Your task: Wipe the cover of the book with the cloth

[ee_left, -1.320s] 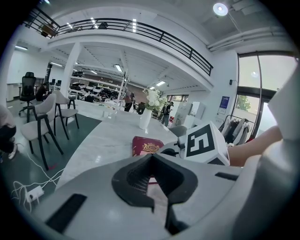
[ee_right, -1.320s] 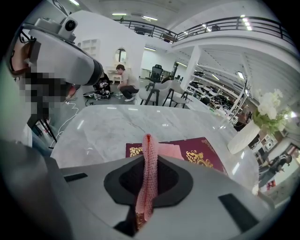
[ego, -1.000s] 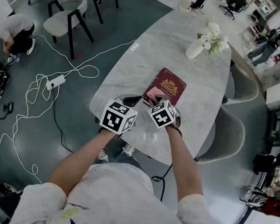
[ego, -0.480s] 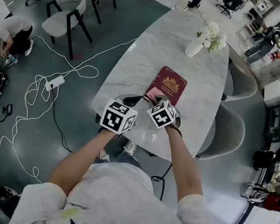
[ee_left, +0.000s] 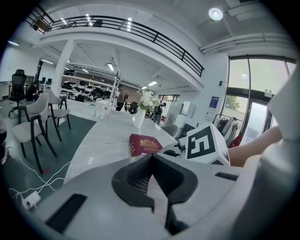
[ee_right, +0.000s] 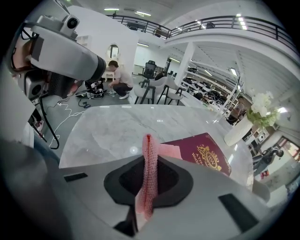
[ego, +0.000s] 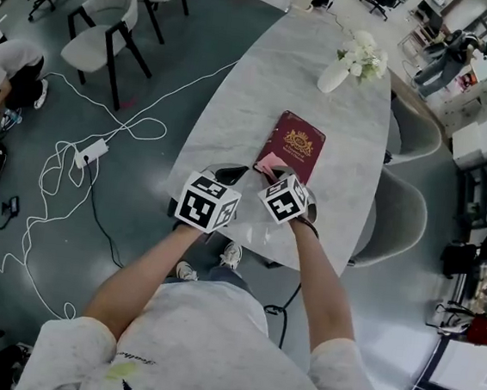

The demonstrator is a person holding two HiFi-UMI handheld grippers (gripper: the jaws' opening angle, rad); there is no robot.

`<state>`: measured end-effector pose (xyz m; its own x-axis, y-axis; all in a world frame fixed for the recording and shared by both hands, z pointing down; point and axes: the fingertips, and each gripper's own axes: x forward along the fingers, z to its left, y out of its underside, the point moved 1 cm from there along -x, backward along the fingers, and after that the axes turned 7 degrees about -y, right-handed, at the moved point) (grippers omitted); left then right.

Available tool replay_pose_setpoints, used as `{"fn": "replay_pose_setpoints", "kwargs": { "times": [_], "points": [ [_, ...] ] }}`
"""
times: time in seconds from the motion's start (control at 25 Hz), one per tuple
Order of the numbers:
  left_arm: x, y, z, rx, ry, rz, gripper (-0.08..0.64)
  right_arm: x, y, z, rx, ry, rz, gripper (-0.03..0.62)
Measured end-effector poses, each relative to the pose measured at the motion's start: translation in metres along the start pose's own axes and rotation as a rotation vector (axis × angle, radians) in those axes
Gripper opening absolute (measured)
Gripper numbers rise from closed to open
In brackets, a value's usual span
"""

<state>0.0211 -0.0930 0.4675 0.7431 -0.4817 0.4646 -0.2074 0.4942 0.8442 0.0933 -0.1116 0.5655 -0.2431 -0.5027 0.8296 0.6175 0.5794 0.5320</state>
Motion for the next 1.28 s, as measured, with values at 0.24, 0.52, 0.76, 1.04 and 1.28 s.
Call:
{"fn": "replay_pose_setpoints", "kwargs": {
  "times": [0.24, 0.52, 0.76, 1.04, 1.28],
  "points": [
    [-0.007, -0.002, 0.005, 0.022, 0.04, -0.002, 0.006, -0.012, -0.002, 0.006, 0.024, 0.038, 0.012, 0.02],
    [-0.009, -0.006, -0.002, 0.042, 0.088, -0.009, 0.006, -0.037, -0.012, -0.002, 0.014, 0.093, 0.01, 0.02],
    [-0.009, -0.012, -0.005, 0.052, 0.108, -0.021, 0.006, -0.058, -0.027, -0.012, -0.017, 0.131, 0.006, 0.02],
    [-0.003, -0.018, 0.003, 0.042, 0.101, -0.025, 0.006, -0.065, -0.048, -0.033, -0.076, 0.149, 0.0, 0.02],
    [0.016, -0.02, 0.016, 0.02, 0.085, -0.018, 0.006, -0.053, -0.059, -0.054, -0.123, 0.131, 0.008, 0.02]
  ]
}}
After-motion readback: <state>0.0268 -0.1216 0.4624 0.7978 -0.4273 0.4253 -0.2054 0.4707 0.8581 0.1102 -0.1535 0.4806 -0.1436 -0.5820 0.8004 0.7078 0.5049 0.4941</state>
